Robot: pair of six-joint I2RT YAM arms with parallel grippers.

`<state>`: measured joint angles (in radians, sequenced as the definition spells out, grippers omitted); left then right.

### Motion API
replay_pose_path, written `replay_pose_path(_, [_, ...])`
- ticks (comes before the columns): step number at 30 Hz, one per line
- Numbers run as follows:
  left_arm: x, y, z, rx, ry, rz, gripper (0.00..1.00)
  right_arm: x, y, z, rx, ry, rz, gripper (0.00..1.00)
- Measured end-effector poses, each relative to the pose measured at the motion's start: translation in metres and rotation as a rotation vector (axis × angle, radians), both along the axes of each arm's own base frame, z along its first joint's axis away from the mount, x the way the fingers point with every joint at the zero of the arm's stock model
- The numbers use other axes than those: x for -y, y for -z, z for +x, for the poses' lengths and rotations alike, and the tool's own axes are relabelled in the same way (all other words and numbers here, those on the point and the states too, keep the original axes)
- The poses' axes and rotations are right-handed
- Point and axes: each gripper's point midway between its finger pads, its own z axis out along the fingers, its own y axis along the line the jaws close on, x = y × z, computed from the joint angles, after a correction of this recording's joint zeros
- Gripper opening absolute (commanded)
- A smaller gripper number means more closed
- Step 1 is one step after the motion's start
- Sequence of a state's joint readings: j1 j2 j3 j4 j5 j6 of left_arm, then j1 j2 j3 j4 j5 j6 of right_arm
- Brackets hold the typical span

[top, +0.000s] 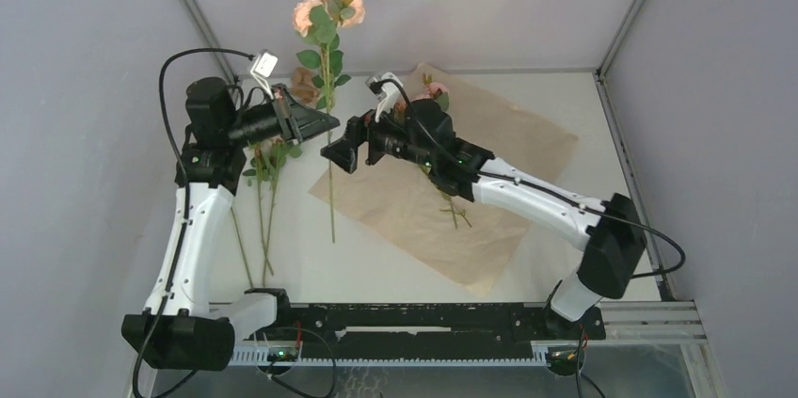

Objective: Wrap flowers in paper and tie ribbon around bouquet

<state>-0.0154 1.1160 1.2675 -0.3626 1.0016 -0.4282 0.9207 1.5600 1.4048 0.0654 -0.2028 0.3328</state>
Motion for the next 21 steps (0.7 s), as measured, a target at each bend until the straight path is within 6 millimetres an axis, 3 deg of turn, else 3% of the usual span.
replay_pose_path(3, [0.009, 0.007, 0.0, -0.028, 0.02, -0.026, 0.0, -0.017, 0.021, 0.009, -0.07, -0.012, 0.023, 0.87])
replay_pose_path(4, [0.011, 0.011, 0.001, -0.041, 0.018, -0.032, 0.0, -0.021, 0.029, 0.011, -0.092, -0.019, 0.022, 0.74])
replay_pose_path(7, [0.012, 0.02, 0.006, -0.057, -0.001, -0.04, 0.0, -0.032, 0.05, 0.016, -0.153, -0.027, 0.013, 0.02])
replay_pose_path(8, [0.01, 0.024, 0.01, -0.057, -0.02, -0.036, 0.17, -0.036, 0.052, 0.015, -0.171, -0.042, 0.024, 0.0])
replay_pose_path(9, [0.008, 0.03, 0.016, -0.067, -0.043, -0.031, 0.63, -0.04, 0.049, 0.011, -0.186, -0.06, 0.037, 0.0])
replay_pose_path(10, [0.008, 0.033, 0.018, -0.082, -0.049, -0.03, 0.89, -0.04, 0.05, 0.01, -0.202, -0.057, 0.035, 0.0])
replay_pose_path(11, [0.005, 0.037, 0.02, -0.079, -0.066, -0.013, 0.98, -0.038, 0.053, 0.012, -0.221, -0.048, 0.03, 0.0])
replay_pose_path(14, [-0.022, 0.055, 0.034, -0.105, -0.196, 0.072, 1.0, -0.014, 0.075, 0.037, -0.273, 0.054, -0.041, 0.0])
replay_pose_path(16, [-0.069, 0.08, 0.053, -0.129, -0.367, 0.186, 1.0, 0.025, 0.105, 0.07, -0.31, 0.196, -0.153, 0.0])
replay_pose_path(18, [-0.129, 0.114, 0.069, -0.178, -0.541, 0.323, 1.0, 0.073, 0.138, 0.095, -0.356, 0.339, -0.288, 0.0])
replay_pose_path(21, [-0.212, 0.166, 0.073, -0.29, -0.717, 0.526, 1.0, 0.139, 0.175, 0.112, -0.411, 0.491, -0.482, 0.0])
